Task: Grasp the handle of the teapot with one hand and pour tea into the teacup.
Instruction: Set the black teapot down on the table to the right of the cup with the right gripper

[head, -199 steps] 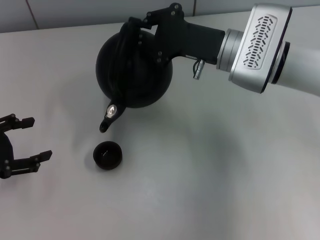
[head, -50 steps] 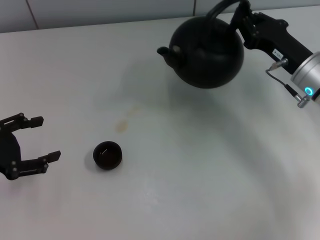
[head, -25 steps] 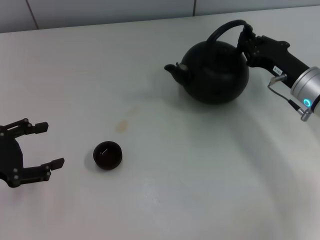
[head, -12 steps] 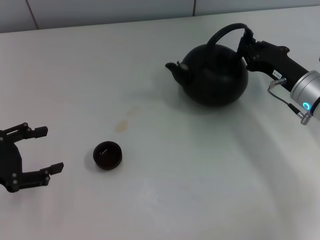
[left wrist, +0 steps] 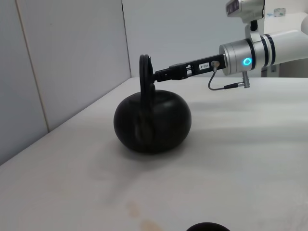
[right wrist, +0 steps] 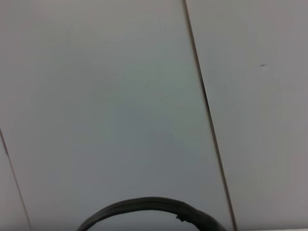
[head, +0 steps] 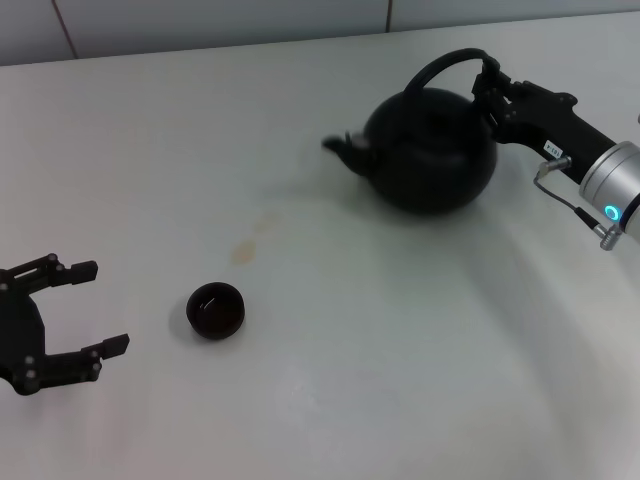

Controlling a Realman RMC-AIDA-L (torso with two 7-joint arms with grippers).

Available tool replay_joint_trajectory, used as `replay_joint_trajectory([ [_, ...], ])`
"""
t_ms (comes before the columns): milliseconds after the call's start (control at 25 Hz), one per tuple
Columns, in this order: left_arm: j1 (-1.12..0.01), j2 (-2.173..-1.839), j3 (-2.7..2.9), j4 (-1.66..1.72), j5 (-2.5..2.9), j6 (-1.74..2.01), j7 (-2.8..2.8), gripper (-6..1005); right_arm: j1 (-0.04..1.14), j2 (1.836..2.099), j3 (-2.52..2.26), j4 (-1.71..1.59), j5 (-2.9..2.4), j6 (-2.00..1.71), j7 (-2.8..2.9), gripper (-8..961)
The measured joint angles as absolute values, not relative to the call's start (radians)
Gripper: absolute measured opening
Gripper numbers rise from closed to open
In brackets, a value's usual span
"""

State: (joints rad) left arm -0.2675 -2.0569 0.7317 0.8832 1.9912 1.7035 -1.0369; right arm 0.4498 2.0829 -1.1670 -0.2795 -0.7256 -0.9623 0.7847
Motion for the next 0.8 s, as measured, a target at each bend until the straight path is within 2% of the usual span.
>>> replay_joint_trajectory([
  [320, -0.262, -2.059, 0.729, 0.885, 1.991, 1.719, -1.039, 846, 0.452, 2.082, -1.171, -0.282, -0.726, -0.964, 0.777, 211],
  [480, -0.262, -2.059, 0.728, 0.885, 1.991, 1.722, -1.038, 846, 0.452, 2.082, -1.171, -0.283, -0.726, -0.972, 0.774, 433],
  [680, -0.262, -2.059, 0.715, 0.885, 1.991, 1.736, -1.036, 846, 0.441, 2.082, -1.161, -0.285, -0.723, -1.007, 0.773, 664],
  [800, -0.264, -2.057, 0.652, 0.882, 1.990, 1.805, -1.011, 847, 0.419, 2.081, -1.148, -0.288, -0.719, -1.071, 0.773, 720],
])
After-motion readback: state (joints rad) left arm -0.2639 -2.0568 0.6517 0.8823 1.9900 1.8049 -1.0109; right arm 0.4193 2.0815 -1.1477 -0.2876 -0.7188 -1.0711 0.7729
